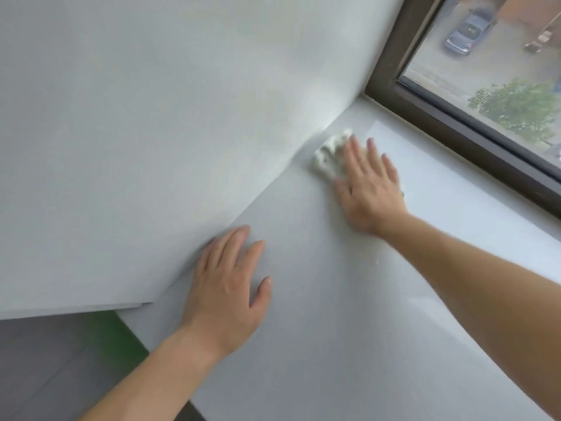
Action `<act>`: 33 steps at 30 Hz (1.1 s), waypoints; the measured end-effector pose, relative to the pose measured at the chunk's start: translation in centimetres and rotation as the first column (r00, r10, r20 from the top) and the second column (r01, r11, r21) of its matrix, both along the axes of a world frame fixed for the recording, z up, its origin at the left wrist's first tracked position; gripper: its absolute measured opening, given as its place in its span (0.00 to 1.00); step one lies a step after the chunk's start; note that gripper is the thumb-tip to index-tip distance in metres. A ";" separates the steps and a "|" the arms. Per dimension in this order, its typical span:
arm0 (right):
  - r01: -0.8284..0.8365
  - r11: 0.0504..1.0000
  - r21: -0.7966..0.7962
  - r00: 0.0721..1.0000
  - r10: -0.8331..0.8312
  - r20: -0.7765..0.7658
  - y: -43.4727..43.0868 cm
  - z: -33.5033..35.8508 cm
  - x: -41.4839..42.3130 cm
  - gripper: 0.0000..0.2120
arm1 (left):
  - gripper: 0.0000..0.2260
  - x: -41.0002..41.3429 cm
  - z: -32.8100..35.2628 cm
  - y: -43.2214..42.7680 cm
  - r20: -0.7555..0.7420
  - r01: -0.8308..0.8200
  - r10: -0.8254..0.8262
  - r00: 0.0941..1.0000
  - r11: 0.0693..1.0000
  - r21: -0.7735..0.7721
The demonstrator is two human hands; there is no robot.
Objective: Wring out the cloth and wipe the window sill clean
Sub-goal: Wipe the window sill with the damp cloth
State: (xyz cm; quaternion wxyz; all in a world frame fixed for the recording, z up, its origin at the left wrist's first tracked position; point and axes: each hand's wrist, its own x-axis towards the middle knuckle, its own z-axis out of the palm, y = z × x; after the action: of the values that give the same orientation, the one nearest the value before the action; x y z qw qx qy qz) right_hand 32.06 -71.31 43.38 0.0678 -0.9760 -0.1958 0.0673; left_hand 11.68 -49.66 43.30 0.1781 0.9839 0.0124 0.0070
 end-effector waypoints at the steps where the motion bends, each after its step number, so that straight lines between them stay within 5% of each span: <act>1: 0.139 0.990 0.022 0.990 -0.138 -0.033 0.6 0.1 1.6 0.30 | 0.25 -0.9 -0.2 0.3 -0.009 -0.016 0.017 1.000 1.000 0.020; 3: 0.305 0.952 0.042 0.951 -0.301 -0.077 2.5 0.5 2.7 0.30 | 0.27 -2.0 -0.7 0.5 -0.023 -0.027 0.028 0.999 0.999 0.027; 5: 0.250 0.967 0.052 0.967 -0.248 -0.052 4.9 0.5 0.1 0.29 | 0.29 -2.5 -1.0 0.2 -0.036 -0.012 0.014 0.999 0.999 0.043; 9: -0.294 0.955 0.034 0.956 0.294 0.008 4.5 0.0 -8.8 0.28 | 0.32 -2.6 -1.1 -0.2 -0.055 -0.014 0.020 0.998 0.994 0.109; 11: -0.386 0.923 -0.011 0.923 0.386 0.000 2.0 0.1 -7.0 0.28 | 0.32 -2.6 -1.2 -0.3 -0.053 -0.014 0.019 0.998 0.995 0.102; 16: 0.188 0.981 0.038 0.982 -0.187 -0.014 4.0 0.2 -2.2 0.27 | 0.32 -2.5 -1.2 -0.3 -0.053 -0.027 0.032 0.998 0.995 0.098; 22: -0.383 0.924 -0.003 0.924 0.383 0.006 1.4 0.3 -9.8 0.27 | 0.31 -2.5 -1.2 -0.4 -0.033 -0.040 0.043 0.999 0.996 0.076; 28: 0.140 0.989 0.040 0.990 -0.139 -0.025 -0.3 0.2 -4.8 0.26 | 0.31 -2.7 -1.2 -0.6 -0.036 -0.060 0.064 0.997 0.993 0.097; 30: 0.011 0.999 0.049 1.000 -0.011 0.004 0.9 -0.1 -8.9 0.27 | 0.30 -2.7 -1.0 -0.7 -0.026 -0.058 0.061 0.998 0.994 0.094; 33: -0.431 0.902 0.017 0.902 0.431 0.003 -1.7 0.2 -13.1 0.26 | 0.29 -2.7 -0.8 -0.5 -0.007 -0.060 0.061 0.998 0.997 0.056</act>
State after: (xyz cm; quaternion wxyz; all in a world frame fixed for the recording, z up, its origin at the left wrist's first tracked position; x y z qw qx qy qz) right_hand 18.98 -73.00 43.61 0.0597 -0.9079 -0.4073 0.0795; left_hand 9.01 -50.17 42.50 0.1502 0.9877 0.0427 0.0087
